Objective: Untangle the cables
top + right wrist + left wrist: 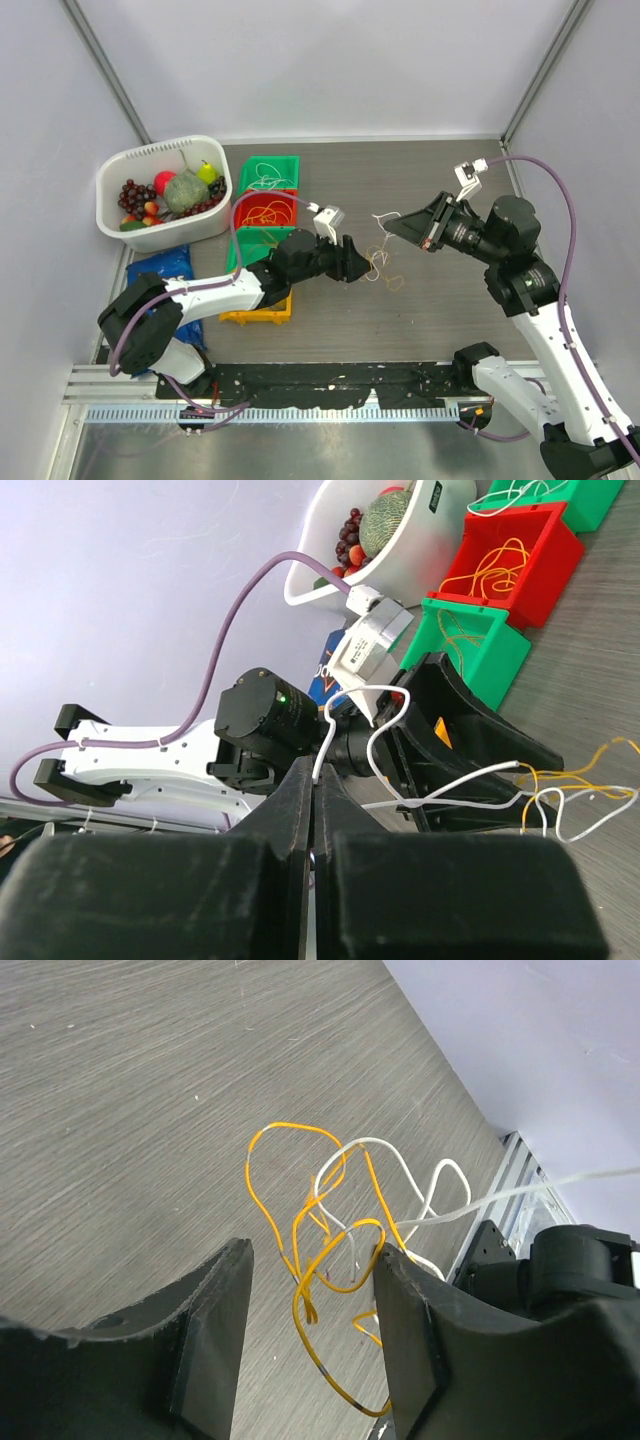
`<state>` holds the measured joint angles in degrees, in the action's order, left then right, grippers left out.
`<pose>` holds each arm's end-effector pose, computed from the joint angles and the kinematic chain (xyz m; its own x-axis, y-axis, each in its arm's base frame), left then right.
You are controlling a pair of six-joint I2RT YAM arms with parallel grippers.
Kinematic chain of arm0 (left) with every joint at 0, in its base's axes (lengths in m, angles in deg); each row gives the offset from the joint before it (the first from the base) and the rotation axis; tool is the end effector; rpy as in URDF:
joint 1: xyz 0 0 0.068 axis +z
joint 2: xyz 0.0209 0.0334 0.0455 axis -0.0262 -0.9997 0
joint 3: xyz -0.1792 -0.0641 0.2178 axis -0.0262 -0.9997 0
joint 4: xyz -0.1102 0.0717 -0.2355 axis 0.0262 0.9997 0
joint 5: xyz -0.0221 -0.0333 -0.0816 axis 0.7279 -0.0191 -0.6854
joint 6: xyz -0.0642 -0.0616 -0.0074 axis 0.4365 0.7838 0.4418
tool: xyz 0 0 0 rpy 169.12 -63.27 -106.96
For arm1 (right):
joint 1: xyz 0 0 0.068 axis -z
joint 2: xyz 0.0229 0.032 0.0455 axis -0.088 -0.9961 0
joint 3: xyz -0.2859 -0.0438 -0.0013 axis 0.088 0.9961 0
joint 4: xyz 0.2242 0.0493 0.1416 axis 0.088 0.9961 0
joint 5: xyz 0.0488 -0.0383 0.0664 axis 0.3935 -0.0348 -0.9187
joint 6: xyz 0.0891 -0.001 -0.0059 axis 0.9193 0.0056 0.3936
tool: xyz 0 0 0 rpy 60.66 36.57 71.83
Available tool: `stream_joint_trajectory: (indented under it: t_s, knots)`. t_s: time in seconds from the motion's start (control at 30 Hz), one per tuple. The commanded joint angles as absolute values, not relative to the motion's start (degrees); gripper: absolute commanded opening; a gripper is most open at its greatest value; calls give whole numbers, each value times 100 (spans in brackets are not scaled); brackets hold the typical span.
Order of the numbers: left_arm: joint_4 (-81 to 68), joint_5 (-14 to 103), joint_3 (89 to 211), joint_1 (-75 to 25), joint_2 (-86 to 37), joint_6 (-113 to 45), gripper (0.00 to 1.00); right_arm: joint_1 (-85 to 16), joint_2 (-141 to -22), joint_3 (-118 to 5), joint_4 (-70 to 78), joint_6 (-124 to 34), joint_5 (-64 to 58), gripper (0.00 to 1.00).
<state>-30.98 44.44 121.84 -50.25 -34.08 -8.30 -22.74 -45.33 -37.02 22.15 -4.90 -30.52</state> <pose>0.2226 -0.3006 0.2339 -0.6466 -0.1489 -0.7481 0.5922 0.5203 -0.6154 0.1731 0.1038 0.4034 -0.6622 0.4122 -0.6258 -0.4576 0.4388 0.7733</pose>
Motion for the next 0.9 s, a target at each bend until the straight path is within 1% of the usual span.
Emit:
stream_joint_trajectory:
  t_s: [0.0, 0.13, 0.17, 0.27, 0.4, 0.53, 0.57, 0.6, 0.67, 0.7, 0.73, 0.77, 0.87]
  knots:
    - [-3256, 4404, 12151, -5009, -3293, -835, 55, -2307, -4544, -4106, 1995, -444, -3187, 1]
    - [-3213, 4386, 12063, -5009, -3285, -809, 53, -2307, -4571, -4291, 2012, -488, -3195, 1]
    - [-3195, 4378, 12046, -5009, -3250, -800, 56, -2307, -4580, -4317, 2030, -541, -3195, 1]
    - [-3168, 4378, 11914, -5009, -3065, -765, 70, -2315, -4658, -4388, 2126, -638, -3178, 1]
    - [-3054, 4369, 11773, -5009, -2775, -826, 74, -2315, -4676, -4344, 2126, -664, -3195, 1]
    - [-2993, 4211, 11720, -5009, -2704, -853, 76, -2307, -4667, -4300, 2118, -682, -3178, 1]
    - [-3010, 4106, 11711, -5009, -2722, -835, 82, -2307, -4667, -4300, 2118, -699, -3160, 1]
    - [-3071, 3983, 11685, -5009, -2731, -800, 85, -2307, -4676, -4291, 2118, -699, -3143, 1]
    - [-3255, 3807, 11563, -5009, -2722, -713, 88, -2307, -4685, -4317, 2118, -717, -3143, 1]
    - [-3326, 3797, 11501, -5009, -2722, -669, 88, -2298, -4711, -4370, 2126, -708, -3134, 1]
    - [-3387, 3832, 11422, -5018, -2731, -660, 86, -2306, -4729, -4423, 2118, -726, -3134, 1]
    - [-3449, 3841, 11352, -5018, -2757, -659, 81, -2307, -4773, -4554, 2135, -743, -3108, 1]
    - [-3528, 3763, 11246, -5009, -2967, -624, 77, -2307, -4913, -5011, 2206, -848, -3046, 1]
